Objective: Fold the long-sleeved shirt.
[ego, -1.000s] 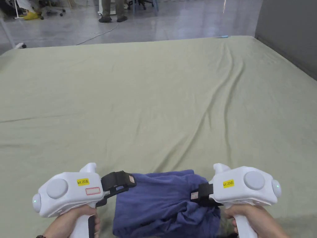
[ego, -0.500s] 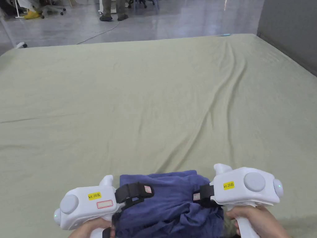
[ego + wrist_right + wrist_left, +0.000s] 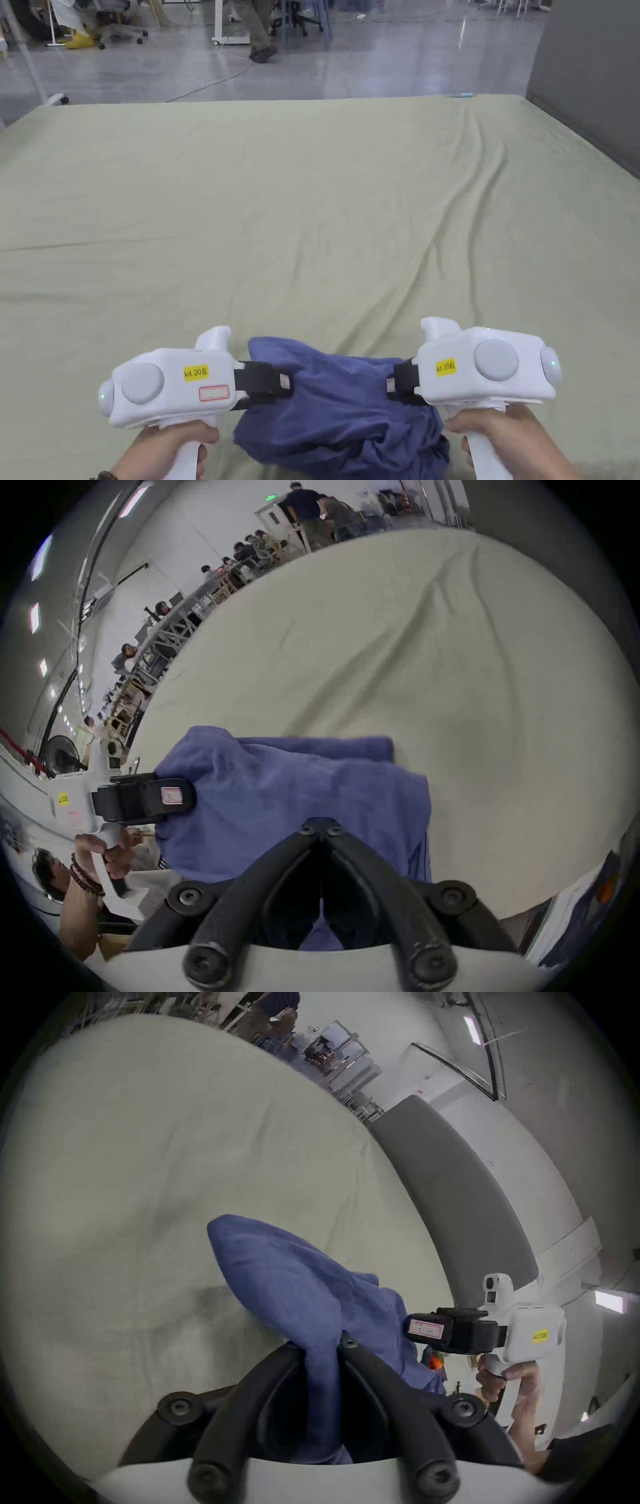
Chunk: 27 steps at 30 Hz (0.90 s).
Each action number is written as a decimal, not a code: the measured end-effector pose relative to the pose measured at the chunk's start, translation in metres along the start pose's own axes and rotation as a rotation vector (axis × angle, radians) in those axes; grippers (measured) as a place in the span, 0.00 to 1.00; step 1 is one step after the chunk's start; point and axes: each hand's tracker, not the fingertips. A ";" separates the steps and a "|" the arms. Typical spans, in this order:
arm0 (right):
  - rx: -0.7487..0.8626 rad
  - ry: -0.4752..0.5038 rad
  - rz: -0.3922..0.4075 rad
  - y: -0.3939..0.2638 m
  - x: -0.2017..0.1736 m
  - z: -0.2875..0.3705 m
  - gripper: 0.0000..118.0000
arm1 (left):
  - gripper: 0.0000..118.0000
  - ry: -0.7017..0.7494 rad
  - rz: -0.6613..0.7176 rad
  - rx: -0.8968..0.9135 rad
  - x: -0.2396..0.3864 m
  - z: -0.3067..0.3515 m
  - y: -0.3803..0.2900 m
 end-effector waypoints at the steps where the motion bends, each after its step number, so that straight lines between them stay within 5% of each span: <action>1: 0.021 0.014 0.017 0.004 -0.013 0.001 0.00 | 0.03 0.010 -0.013 0.013 -0.002 0.009 0.004; 14: 0.201 0.031 0.439 0.034 -0.289 -0.091 0.00 | 0.03 0.234 0.003 0.178 -0.182 0.213 0.035; 21: 0.124 0.174 0.481 0.015 -0.374 -0.150 0.00 | 0.07 0.405 0.118 0.224 -0.285 0.308 0.038; 22: 0.118 0.174 0.486 0.012 -0.377 -0.155 0.00 | 0.24 0.430 0.130 0.223 -0.293 0.311 0.036; 24: 0.102 0.172 0.508 0.010 -0.381 -0.163 0.00 | 0.86 0.485 0.102 0.244 -0.294 0.310 0.031; 25: 0.099 0.167 0.515 0.009 -0.381 -0.165 0.00 | 1.00 0.513 0.077 0.267 -0.291 0.310 0.028; 27: 0.100 0.161 0.516 0.010 -0.374 -0.159 0.00 | 1.00 0.477 0.023 0.378 -0.279 0.312 0.025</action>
